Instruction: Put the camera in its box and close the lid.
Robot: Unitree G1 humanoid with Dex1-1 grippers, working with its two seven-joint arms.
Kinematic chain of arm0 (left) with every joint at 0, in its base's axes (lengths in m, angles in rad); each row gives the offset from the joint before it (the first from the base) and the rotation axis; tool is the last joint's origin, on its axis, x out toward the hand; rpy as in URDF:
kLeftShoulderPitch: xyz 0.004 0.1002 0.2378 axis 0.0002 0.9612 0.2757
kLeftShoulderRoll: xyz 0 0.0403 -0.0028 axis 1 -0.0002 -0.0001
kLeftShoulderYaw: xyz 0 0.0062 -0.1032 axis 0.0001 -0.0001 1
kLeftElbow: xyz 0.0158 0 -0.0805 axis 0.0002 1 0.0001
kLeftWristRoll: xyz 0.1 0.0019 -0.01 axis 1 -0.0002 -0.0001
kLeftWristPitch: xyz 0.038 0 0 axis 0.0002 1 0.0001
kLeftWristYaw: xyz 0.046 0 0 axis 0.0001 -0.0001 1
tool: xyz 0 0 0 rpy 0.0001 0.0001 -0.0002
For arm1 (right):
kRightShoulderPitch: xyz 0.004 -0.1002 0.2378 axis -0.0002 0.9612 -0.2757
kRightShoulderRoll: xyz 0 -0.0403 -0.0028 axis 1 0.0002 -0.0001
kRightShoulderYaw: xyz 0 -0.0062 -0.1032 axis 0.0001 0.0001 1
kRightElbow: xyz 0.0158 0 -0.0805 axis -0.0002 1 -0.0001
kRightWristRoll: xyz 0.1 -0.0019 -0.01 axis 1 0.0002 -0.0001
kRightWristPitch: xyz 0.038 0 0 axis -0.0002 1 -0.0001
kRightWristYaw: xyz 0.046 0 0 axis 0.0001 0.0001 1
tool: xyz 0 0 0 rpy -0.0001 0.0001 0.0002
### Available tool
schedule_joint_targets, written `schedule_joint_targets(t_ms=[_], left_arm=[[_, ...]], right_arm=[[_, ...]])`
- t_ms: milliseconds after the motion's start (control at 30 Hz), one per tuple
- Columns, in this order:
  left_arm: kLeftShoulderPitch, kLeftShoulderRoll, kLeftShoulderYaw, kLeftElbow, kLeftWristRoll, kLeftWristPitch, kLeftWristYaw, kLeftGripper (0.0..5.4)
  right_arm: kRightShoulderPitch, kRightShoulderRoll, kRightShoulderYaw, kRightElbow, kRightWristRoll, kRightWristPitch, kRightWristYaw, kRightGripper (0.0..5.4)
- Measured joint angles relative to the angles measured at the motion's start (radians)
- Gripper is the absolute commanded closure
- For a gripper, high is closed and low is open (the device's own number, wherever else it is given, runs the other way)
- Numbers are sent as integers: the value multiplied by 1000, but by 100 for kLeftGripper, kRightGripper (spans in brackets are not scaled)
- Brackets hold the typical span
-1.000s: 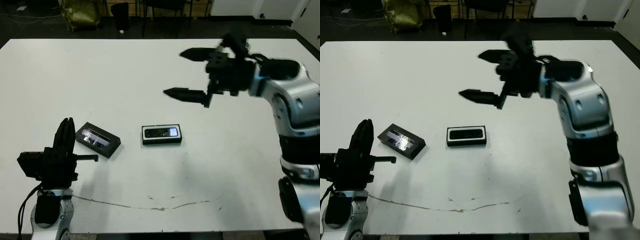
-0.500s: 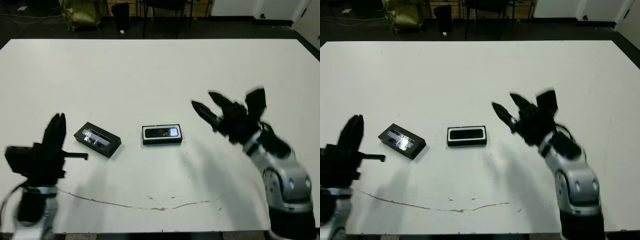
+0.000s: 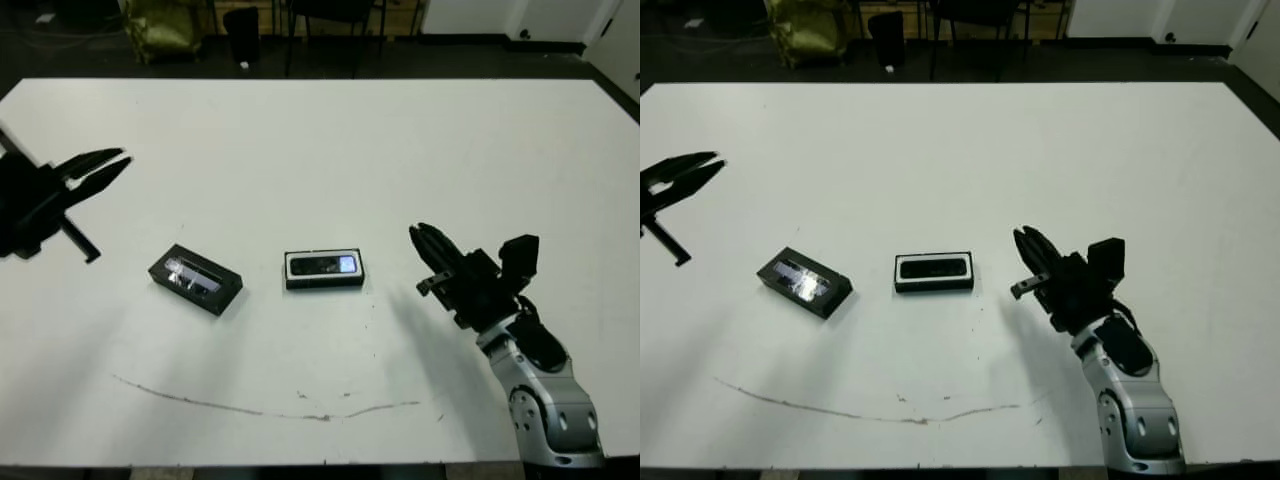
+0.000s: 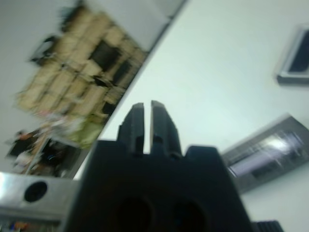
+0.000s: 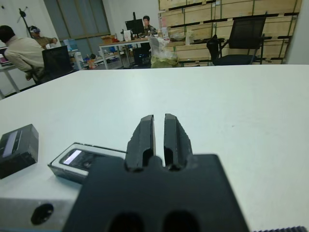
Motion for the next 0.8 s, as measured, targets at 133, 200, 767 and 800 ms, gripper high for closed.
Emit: schedule_joint_targets(t_ms=[133, 200, 767, 800], left_arm=[[-160, 57, -142, -9, 67, 111, -137, 385], [-214, 57, -201, -16, 104, 119, -170, 340], [-516, -44, -624, 171, 376, -33, -644, 3], [-533, -47, -647, 192, 384, -42, -659, 3]], right_arm=[[0, -1, 1, -1, 2, 2, -14, 540], [2, -1, 2, -2, 2, 3, -26, 540], [31, 5, -11, -18, 64, 36, -74, 540], [31, 5, -11, -17, 66, 36, -74, 540]])
